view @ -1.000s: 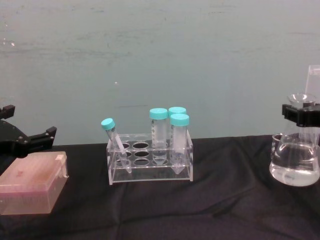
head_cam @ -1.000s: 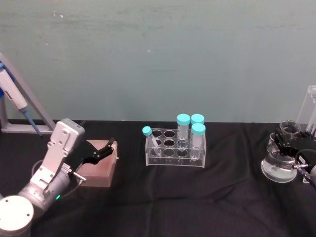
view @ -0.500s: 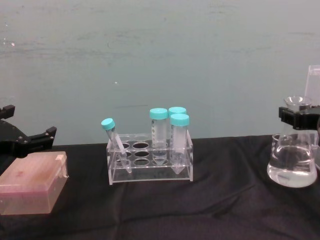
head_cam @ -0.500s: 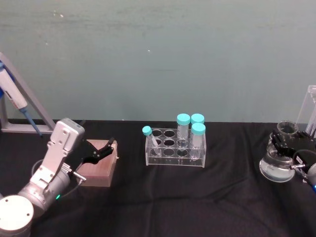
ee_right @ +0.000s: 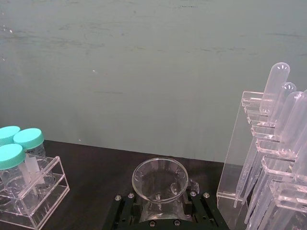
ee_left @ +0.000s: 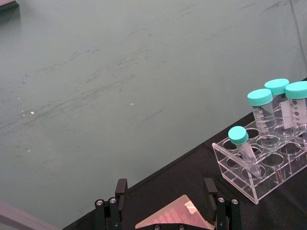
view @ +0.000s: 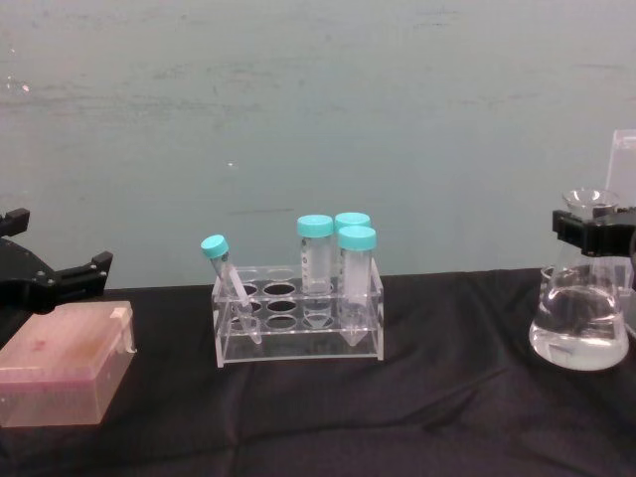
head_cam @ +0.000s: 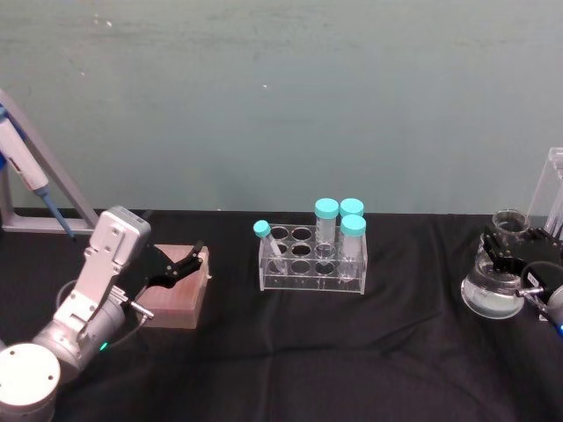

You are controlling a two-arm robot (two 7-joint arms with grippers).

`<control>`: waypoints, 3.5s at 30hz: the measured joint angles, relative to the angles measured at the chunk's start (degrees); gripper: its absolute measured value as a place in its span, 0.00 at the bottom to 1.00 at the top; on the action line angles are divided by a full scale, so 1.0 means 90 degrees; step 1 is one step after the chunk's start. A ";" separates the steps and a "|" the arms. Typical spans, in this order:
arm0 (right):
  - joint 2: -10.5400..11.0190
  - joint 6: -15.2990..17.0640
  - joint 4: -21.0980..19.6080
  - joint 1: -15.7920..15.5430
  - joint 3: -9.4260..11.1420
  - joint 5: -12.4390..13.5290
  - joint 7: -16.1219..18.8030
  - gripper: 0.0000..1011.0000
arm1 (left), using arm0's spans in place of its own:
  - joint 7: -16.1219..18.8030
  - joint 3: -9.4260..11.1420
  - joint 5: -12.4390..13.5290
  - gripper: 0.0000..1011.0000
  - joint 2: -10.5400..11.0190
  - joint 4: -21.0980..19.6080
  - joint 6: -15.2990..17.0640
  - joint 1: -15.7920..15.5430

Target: Place the experimental apparatus aside using one hand.

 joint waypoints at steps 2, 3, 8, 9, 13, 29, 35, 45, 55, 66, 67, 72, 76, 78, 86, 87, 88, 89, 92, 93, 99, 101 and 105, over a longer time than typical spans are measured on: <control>0.0001 0.0002 0.0000 -0.0001 -0.0002 0.0002 -0.0003 0.45 | 0.0000 0.0000 0.0000 0.99 0.0000 0.0000 0.0000 0.0000; 0.0002 0.0004 0.0000 -0.0002 -0.0002 0.0003 -0.0005 0.45 | 0.0000 0.0000 0.0000 0.99 0.0000 0.0000 0.0000 0.0000; 0.0002 0.0008 -0.0001 -0.0003 -0.0005 0.0006 -0.0012 0.45 | 0.0000 0.0000 -0.0001 0.99 0.0000 -0.0001 0.0000 0.0000; 0.0002 0.0009 -0.0002 -0.0004 -0.0006 0.0007 -0.0013 0.45 | 0.0000 0.0000 0.0000 0.99 0.0000 -0.0001 0.0000 0.0000; 0.0002 0.0011 -0.0003 -0.0004 -0.0009 0.0010 -0.0018 0.45 | 0.0000 0.0000 -0.0001 0.99 0.0000 -0.0001 0.0000 0.0000; 0.0002 0.0017 -0.0011 -0.0004 -0.0010 0.0014 -0.0033 0.82 | 0.0000 0.0000 -0.0001 0.99 0.0000 -0.0001 0.0000 0.0000; 0.0002 0.0017 -0.0011 -0.0004 -0.0010 0.0015 -0.0033 0.98 | 0.0000 0.0000 0.0000 0.99 0.0000 -0.0001 0.0000 0.0000; 0.0002 0.0017 -0.0009 -0.0004 -0.0010 0.0015 -0.0033 0.99 | 0.0000 0.0000 0.0000 0.99 0.0000 -0.0001 0.0000 0.0000; 0.0002 0.0017 -0.0009 -0.0004 -0.0010 0.0014 -0.0033 0.99 | 0.0000 0.0000 -0.0001 0.99 0.0000 -0.0001 0.0000 0.0000; -0.0062 -0.0105 0.0003 -0.0010 0.0029 -0.0195 -0.0156 0.99 | 0.0000 0.0000 0.0000 0.99 0.0000 0.0000 0.0000 0.0000; -0.0063 -0.0129 -0.0002 -0.0016 0.0031 -0.0217 -0.0158 0.99 | 0.0000 0.0000 -0.0001 0.99 0.0000 0.0000 0.0000 0.0000; -0.0065 -0.0279 -0.0037 -0.0043 0.0049 -0.0325 -0.0141 0.99 | 0.0000 0.0000 -0.0001 0.99 0.0000 0.0000 0.0000 0.0000; -0.0051 -0.0433 -0.0068 -0.0063 0.0050 -0.0402 -0.0092 0.99 | 0.0000 0.0000 -0.0001 0.99 0.0000 0.0000 0.0000 0.0000; -0.0041 -0.0505 -0.0078 -0.0071 0.0049 -0.0430 -0.0064 0.99 | 0.0000 0.0000 0.0000 0.99 0.0000 0.0000 0.0000 0.0000; 0.0019 -0.0923 -0.0133 -0.0098 0.0028 -0.0602 0.0030 0.99 | 0.0000 0.0000 0.0000 0.99 0.0000 0.0000 0.0000 0.0000; 0.0025 -0.0952 -0.0143 -0.0102 0.0027 -0.0612 0.0041 0.99 | 0.0000 0.0000 0.0000 0.99 0.0000 -0.0001 0.0000 0.0000; 0.0032 -0.0984 -0.0152 -0.0106 0.0025 -0.0620 0.0055 0.99 | 0.0000 0.0000 0.0000 0.99 0.0000 0.0000 0.0000 0.0000; 0.0049 -0.1046 -0.0172 -0.0115 0.0022 -0.0630 0.0092 0.99 | 0.0000 0.0000 0.0000 0.99 0.0000 0.0000 0.0000 0.0000; 0.0087 -0.1174 -0.0199 -0.0130 0.0006 -0.0633 0.0197 0.99 | 0.0000 0.0000 0.0000 0.99 0.0000 0.0000 0.0000 0.0000; 0.0100 -0.1206 -0.0207 -0.0134 0.0000 -0.0633 0.0232 0.99 | 0.0000 0.0000 0.0000 0.99 0.0000 0.0000 0.0000 0.0000; 0.0230 -0.1423 -0.0288 -0.0166 -0.0058 -0.0505 0.0594 0.99 | 0.0000 0.0000 -0.0001 0.99 0.0000 0.0000 0.0000 0.0000; 0.0296 -0.1484 -0.0339 -0.0193 -0.0080 -0.0422 0.0744 0.99 | 0.0000 0.0000 -0.0001 0.99 0.0000 0.0000 0.0000 0.0000; 0.0428 -0.1565 -0.0437 -0.0247 -0.0117 -0.0249 0.0989 0.99 | 0.0000 0.0000 -0.0001 0.99 0.0000 0.0000 0.0000 0.0000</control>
